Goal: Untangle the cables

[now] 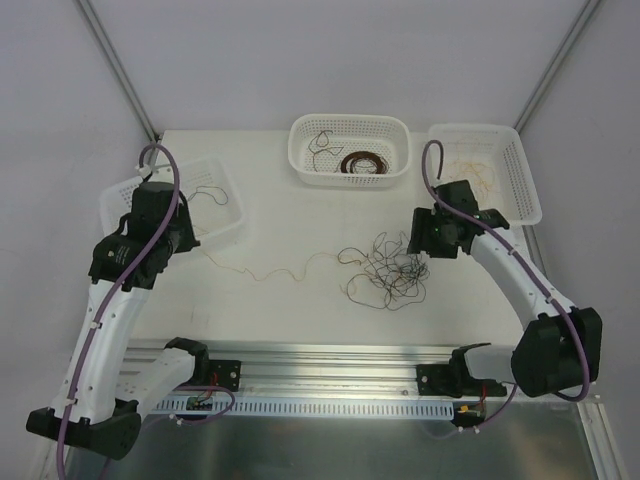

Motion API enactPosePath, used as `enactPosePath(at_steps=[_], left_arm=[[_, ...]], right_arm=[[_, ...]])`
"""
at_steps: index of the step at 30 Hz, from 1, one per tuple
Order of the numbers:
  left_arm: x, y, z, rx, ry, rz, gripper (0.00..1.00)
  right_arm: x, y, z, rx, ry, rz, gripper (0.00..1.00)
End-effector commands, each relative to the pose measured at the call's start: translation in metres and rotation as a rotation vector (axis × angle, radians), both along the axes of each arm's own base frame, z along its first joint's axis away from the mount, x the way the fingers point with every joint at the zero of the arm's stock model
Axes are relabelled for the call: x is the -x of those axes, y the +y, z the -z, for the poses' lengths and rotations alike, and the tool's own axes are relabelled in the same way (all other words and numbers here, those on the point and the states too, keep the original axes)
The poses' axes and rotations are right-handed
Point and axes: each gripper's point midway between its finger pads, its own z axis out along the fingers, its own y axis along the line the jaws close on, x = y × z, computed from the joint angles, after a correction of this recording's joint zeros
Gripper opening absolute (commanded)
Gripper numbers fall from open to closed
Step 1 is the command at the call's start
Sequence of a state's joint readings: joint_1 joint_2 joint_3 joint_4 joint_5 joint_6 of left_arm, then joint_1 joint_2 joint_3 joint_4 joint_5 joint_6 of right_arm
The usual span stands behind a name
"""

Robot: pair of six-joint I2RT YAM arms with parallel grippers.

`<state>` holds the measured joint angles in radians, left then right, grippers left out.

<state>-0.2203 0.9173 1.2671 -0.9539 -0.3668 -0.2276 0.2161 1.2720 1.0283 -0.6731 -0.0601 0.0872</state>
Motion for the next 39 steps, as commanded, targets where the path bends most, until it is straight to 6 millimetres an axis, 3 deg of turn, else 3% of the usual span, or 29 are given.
enactPosePath(at_steps=[1,6,9,15,21,24,28,31,32,34,35,39], left_arm=[[-0.006,-0.047,-0.007,0.228,-0.07,0.152,0.0],[-0.006,-0.064,0.019,0.303,-0.01,0.196,0.0],[-0.004,-0.061,0.026,0.293,0.001,0.18,0.0],[-0.005,-0.044,0.009,0.234,-0.067,0.125,0.0],[-0.006,-0.035,-0.007,0.192,-0.099,0.1,0.0],[-0.005,-0.024,-0.017,0.144,-0.117,0.073,0.0],[-0.003,-0.007,-0.046,0.069,-0.168,0.03,0.0],[0.0,0.007,-0.069,0.009,-0.213,-0.01,0.0],[0.001,0.011,-0.075,-0.011,-0.223,-0.014,0.0],[0.004,0.019,-0.088,-0.044,-0.248,-0.045,0.0],[0.005,0.022,-0.092,-0.06,-0.252,-0.047,0.0],[0.011,0.036,-0.109,-0.12,-0.276,-0.091,0.0]], right_arm=[[0.004,0.016,-0.009,0.097,-0.034,-0.183,0.64],[0.003,0.069,-0.029,0.088,-0.151,-0.428,0.82],[0.005,0.101,-0.03,0.08,-0.185,-0.556,0.85],[0.011,0.152,-0.005,0.139,-0.154,-0.771,0.83],[0.015,0.185,0.032,0.137,-0.088,-0.866,0.78],[0.012,0.184,0.053,0.163,-0.046,-0.864,0.75],[0.01,0.181,0.069,0.173,-0.027,-0.844,0.66],[0.009,0.177,0.075,0.171,-0.015,-0.825,0.52],[0.005,0.173,0.075,0.165,-0.015,-0.796,0.42],[0.003,0.165,0.075,0.143,-0.016,-0.757,0.3],[-0.002,0.157,0.074,0.129,-0.011,-0.711,0.2],[-0.014,0.116,0.068,0.118,-0.002,-0.531,0.01]])
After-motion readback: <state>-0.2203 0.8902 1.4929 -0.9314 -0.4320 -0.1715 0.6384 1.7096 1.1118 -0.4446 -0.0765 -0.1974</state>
